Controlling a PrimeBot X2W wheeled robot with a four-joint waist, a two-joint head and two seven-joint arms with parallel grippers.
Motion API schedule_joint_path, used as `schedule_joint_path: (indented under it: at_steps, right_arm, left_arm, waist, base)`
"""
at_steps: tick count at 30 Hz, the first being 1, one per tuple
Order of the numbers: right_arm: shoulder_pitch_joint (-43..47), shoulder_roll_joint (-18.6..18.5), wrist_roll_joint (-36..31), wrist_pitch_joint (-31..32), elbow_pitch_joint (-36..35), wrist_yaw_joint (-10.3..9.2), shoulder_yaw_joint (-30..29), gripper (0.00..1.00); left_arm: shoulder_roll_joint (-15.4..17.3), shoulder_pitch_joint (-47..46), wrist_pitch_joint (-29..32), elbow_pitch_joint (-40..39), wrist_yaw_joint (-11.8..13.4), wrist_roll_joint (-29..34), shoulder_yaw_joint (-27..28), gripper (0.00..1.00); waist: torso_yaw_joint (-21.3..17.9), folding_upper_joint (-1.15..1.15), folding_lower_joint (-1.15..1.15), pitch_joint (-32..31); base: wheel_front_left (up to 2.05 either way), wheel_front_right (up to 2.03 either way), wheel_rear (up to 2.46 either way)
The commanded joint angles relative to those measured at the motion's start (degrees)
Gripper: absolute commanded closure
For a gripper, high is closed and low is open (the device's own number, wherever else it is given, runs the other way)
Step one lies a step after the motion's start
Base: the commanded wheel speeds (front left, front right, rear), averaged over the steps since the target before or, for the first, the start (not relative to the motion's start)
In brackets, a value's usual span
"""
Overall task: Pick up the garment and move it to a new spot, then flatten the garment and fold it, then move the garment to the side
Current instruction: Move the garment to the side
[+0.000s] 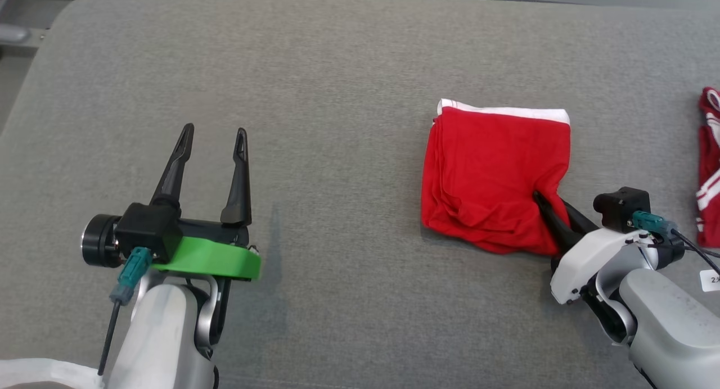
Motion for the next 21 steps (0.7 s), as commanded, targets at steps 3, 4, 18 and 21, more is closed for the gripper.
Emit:
schedule_joint_path:
  at_steps: [3,4,18,21]
  right_arm:
    - [0.4,-1.8,0.2,0.1,-2.4,-0.09,1.2,1.00]
    - [0.0,-2.6,0.2,0.3,-3.1,-0.09,1.5,1.00]
    - [-10.0,-19.2,1.0,3.2,-12.1,-0.10,2.7,1.00]
    - [-12.5,-21.9,1.6,4.6,-12.0,-0.09,2.4,1.00]
  left_arm:
    - [1.2,-0.5,-0.2,-0.5,-0.2,0.9,0.5,0.00]
    - [1.5,-0.9,-0.2,-0.7,-0.3,1.0,0.5,0.00]
    - [4.5,-5.3,1.5,-3.9,-0.3,2.8,0.1,0.00]
    - [5.2,-6.6,2.2,-4.6,-0.4,3.1,-0.1,0.00]
  waist:
    - [-9.1,0.00,-0.01,1.8]
    - [-10.4,0.00,-0.01,2.3]
    - [-22.6,0.00,-0.01,10.5]
    - [-23.2,0.00,-0.01,12.4]
  base:
    - [0.00,0.00,0.00]
    - [0.00,0.00,0.00]
    - [0.00,0.00,0.00]
    - [0.00,0.00,0.00]
